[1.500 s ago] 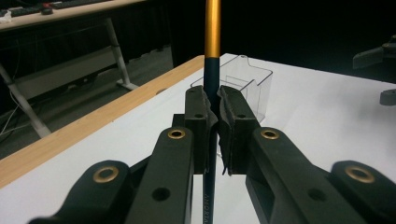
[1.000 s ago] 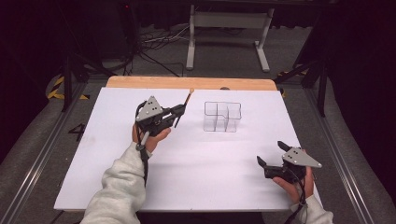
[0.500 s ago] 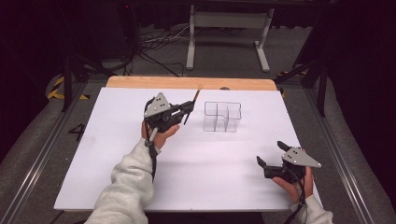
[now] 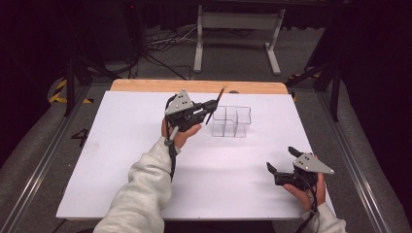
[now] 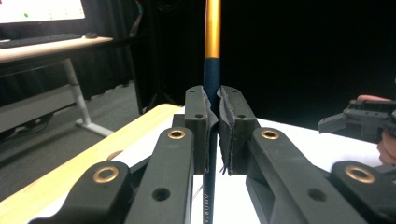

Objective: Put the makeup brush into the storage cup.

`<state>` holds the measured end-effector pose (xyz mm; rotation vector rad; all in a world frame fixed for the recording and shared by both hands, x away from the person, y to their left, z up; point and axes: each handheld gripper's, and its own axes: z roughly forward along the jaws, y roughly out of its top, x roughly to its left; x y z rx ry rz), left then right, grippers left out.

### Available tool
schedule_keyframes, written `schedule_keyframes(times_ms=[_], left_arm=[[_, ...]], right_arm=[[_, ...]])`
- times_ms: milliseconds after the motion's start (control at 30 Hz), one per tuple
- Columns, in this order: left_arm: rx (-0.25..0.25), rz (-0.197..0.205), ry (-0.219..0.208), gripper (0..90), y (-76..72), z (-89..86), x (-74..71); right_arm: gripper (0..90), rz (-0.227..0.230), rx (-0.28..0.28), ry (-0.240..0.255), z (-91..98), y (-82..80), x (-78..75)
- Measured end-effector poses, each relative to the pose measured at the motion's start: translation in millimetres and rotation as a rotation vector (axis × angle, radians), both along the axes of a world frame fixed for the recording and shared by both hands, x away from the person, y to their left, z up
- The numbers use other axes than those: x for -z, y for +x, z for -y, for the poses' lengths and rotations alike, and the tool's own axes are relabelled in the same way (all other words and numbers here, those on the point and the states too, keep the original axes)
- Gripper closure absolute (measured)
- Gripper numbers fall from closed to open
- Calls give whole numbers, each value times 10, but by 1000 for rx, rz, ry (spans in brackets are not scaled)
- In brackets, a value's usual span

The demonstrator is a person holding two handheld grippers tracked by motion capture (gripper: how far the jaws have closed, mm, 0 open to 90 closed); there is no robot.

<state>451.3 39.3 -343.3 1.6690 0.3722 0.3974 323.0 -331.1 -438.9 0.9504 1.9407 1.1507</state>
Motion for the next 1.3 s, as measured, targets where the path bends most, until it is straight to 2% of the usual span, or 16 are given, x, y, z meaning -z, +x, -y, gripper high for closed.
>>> schedule_keyframes(times_ms=[400,767,1000,1300], left_arm=[[52,1,-2,827,84,304,-63],[72,-28,-16,827,268,507,30],[83,-31,-23,827,372,592,71],[81,-42,-1,827,483,698,163]], right_arm=[[62,-1,-2,-1,-3,2,2],[62,-1,-5,-1,-5,6,5],[62,-3,-4,0,-3,6,6],[62,-2,-7,3,-1,8,6]])
